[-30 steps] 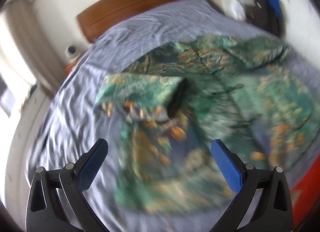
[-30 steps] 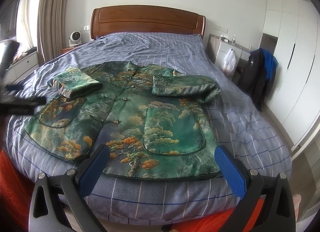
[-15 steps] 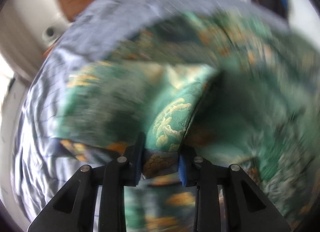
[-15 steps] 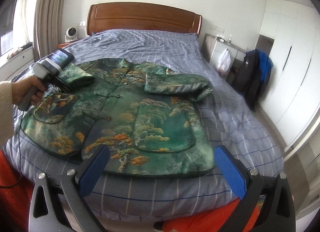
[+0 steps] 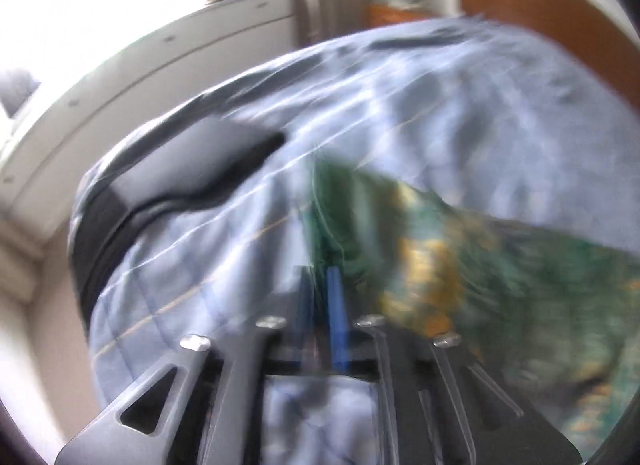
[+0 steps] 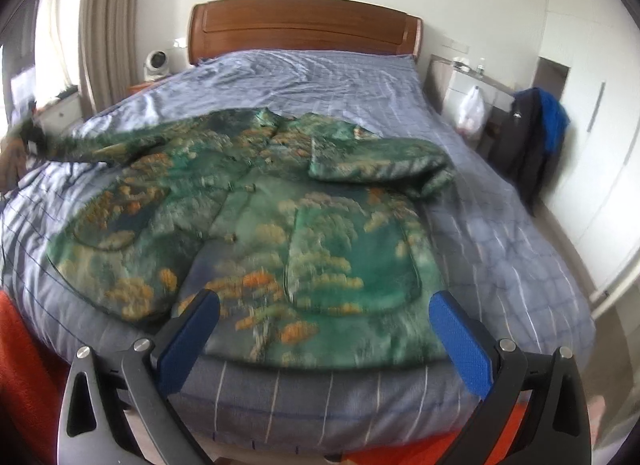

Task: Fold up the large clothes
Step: 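Grasp the folded sleeve with the left tool and pull it outward, then grasp the other folded sleeve with the right tool and pull it outward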

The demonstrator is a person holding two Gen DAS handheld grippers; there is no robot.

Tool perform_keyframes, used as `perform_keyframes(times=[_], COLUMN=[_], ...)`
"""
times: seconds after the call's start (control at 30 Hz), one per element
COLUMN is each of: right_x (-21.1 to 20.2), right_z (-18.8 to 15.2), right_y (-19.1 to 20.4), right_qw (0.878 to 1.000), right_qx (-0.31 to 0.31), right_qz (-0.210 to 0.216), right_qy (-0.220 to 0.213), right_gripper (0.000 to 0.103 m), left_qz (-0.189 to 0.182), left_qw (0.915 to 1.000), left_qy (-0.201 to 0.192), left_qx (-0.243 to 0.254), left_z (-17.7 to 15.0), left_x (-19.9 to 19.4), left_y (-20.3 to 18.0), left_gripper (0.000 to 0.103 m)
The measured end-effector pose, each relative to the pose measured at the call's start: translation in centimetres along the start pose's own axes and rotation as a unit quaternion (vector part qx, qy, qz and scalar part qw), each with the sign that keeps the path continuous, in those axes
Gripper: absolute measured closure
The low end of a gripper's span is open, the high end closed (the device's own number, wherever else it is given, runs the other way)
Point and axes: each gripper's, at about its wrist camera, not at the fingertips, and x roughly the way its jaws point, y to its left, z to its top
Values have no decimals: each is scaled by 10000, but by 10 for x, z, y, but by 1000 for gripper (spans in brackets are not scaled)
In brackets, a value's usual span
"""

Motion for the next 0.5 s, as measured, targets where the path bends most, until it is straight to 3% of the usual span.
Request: perform_keyframes(times=[0.1, 0.13, 0.2, 0.27, 0.33, 0.4, 0.43, 0.47, 0.5], right_x=[29, 48, 96, 142, 200, 256, 279, 288, 297], right_z=[34, 48, 75, 90, 100, 102, 104, 106, 118], right_y=[-18, -21, -20, -10, 7, 21, 23, 23, 14], right_qw=[9980, 9956, 9885, 9763, 9576, 9346, 9243, 9230, 9321], right_qx=[-525, -810, -1457, -2142, -2848, -3467, -3678, -3687, -3427], right_qz=[-128, -292, -323, -279, -311, -549, -809, -899, -936], right_qy=[-322, -370, -236, -87, 287, 577, 619, 640, 713], right_gripper=[0, 0, 0, 0, 0, 1, 6, 28, 52], left_qz=[181, 130, -166, -299, -509, -936, -1136, -1303, -1458], left_qw=[9980, 9969, 9956, 9961, 9968, 9953, 9935, 9912, 9882], left_qy=[396, 465, 525, 329, 116, 78, 100, 113, 112], left_qx=[-466, -620, -755, -763, -602, -250, -22, 207, 467], left_z=[-21, -29, -36, -47, -56, -63, -70, -75, -82], left_x=[30, 31, 26, 6, -19, -39, -50, -57, -66], left_y=[29, 37, 44, 57, 65, 61, 56, 49, 40], left_gripper=[99, 94, 74, 43, 28, 23, 22, 21, 20])
